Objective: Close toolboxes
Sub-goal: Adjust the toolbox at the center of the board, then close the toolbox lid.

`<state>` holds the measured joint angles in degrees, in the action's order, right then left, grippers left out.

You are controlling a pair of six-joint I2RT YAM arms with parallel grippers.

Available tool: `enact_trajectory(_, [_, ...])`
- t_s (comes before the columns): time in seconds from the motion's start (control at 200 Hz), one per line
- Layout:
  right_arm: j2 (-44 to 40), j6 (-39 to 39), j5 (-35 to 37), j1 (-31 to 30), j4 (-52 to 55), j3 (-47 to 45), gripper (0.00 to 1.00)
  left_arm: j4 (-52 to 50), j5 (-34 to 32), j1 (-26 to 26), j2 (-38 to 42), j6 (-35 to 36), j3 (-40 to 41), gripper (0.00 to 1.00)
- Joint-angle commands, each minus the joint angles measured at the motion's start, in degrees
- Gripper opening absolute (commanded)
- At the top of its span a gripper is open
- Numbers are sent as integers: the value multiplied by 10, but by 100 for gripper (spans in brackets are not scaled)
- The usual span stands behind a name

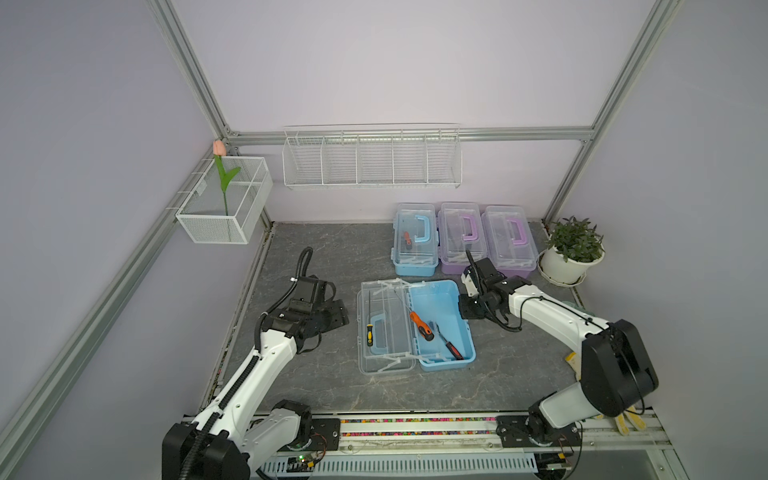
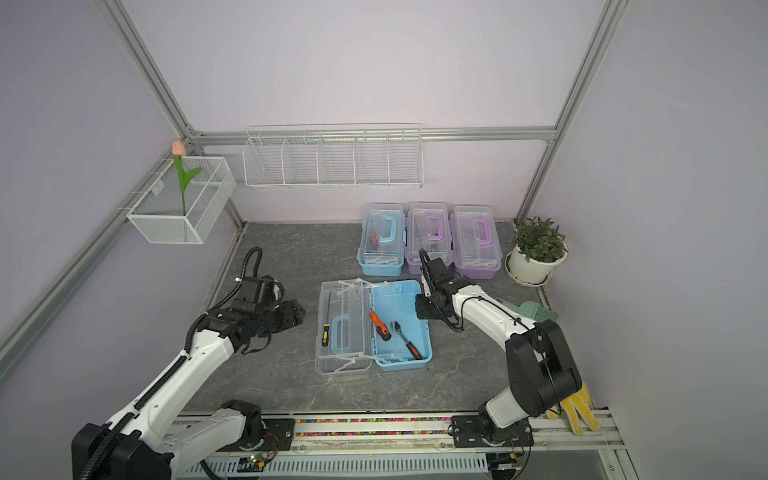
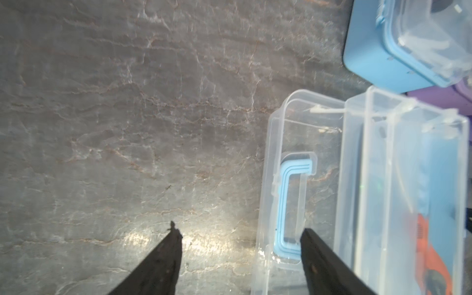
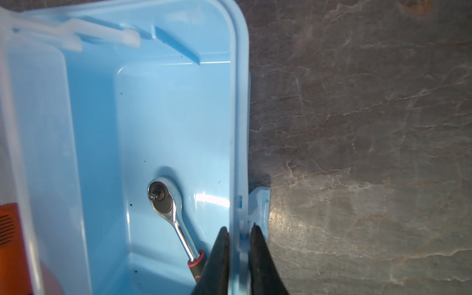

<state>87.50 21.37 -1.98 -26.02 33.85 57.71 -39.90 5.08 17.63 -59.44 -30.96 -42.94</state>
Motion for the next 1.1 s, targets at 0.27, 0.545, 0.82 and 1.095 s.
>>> enact_trajectory(0.27, [-30,24,-44,3,-23,-40,15,135,103,61,35,-93,147,69])
enact_trajectory(0.545, [-41,25,-49,3,-24,-44,16,167,104,62,-11,-86,144,50])
enact_trajectory(0.82, [-46,26,-58,2,-34,-53,15,162,100,62,-25,-78,132,26])
enact_trajectory(1.095, [-75,50,-83,-12,-75,-78,15,68,35,62,15,-31,69,0])
